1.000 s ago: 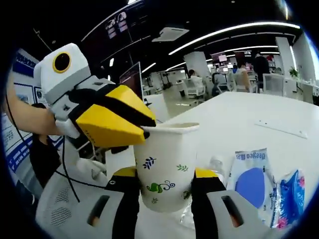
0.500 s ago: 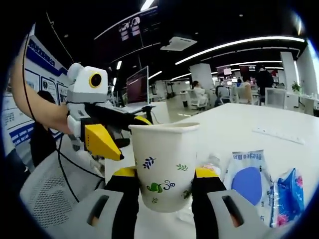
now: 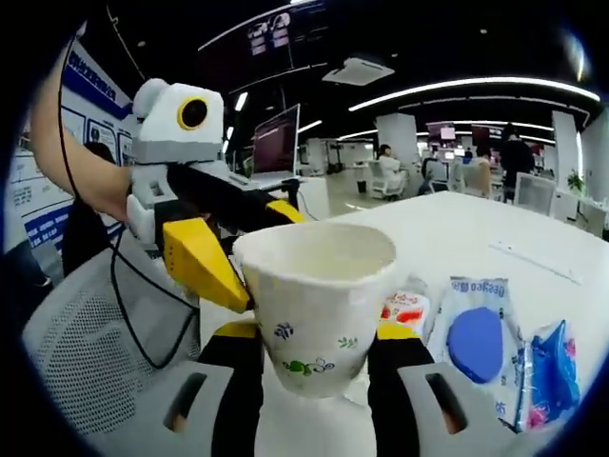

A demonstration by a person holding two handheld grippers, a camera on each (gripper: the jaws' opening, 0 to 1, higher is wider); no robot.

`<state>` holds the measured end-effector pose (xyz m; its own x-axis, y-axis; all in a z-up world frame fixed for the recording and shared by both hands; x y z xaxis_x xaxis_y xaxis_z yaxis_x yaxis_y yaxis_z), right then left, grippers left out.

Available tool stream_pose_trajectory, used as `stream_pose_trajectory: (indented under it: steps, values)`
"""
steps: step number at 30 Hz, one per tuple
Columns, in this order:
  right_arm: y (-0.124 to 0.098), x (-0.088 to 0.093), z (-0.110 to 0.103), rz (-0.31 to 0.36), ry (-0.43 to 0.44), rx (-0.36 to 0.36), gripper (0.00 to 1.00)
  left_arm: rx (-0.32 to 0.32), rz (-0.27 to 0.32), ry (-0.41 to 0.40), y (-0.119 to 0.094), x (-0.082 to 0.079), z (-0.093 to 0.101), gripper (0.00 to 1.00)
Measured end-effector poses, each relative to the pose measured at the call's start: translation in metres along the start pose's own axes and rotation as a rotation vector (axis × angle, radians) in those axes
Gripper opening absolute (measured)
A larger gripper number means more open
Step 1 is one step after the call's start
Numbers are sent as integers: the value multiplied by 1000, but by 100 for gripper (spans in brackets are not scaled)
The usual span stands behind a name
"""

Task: Arrange the tabletop items into an orderly group along one side of the table until the central work area is clear of visible clutter.

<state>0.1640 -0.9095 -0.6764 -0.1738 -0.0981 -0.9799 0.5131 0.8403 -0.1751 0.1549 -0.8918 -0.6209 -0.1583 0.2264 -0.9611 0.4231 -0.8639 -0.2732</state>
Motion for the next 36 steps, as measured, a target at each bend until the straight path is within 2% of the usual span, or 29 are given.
stream_pose_trajectory:
  steps: [2,3,9,10,17,20,23,28,33,36]
  values:
    - [-3,9,-2,-40,-25,-8,40,26,-41,52,1,8,5,33]
    - [-3,11,-2,-47,-28,-7,40,36,-42,63,3,10,6,33]
    - [-8,23,2,-92,-30,-2,40,44,-52,13,9,21,2,32]
    - [-8,22,3,-86,-31,0,40,45,-33,-26,10,21,3,32]
    - [-13,21,7,-102,-30,-1,40,44,-36,-24,14,19,4,31]
    - [-20,16,1,-85,-28,-2,41,51,-12,-22,11,13,8,31]
    - [-27,21,-7,-102,-43,-33,43,59,-33,5,9,22,12,31]
    - [-37,29,-6,-121,-48,-22,42,70,-50,-15,10,38,14,31]
    - [-36,22,-8,-97,-68,-25,39,75,-56,-12,12,41,16,31]
    - [-36,24,-8,-104,-69,-28,39,80,-66,-7,12,43,16,31]
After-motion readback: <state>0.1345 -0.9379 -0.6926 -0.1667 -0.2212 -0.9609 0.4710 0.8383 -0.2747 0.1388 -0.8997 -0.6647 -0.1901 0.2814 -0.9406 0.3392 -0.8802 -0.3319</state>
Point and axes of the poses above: the point that each gripper's makers call its tool centre point, and the gripper's own axes: y roughly forward along the fingers, z roughly to its right, x roughly out of its underside, the point moved 2 cm from there along -y, roughly backward along the fingers, and after that the axes turned 11 degrees about z, right-handed, at the moved point
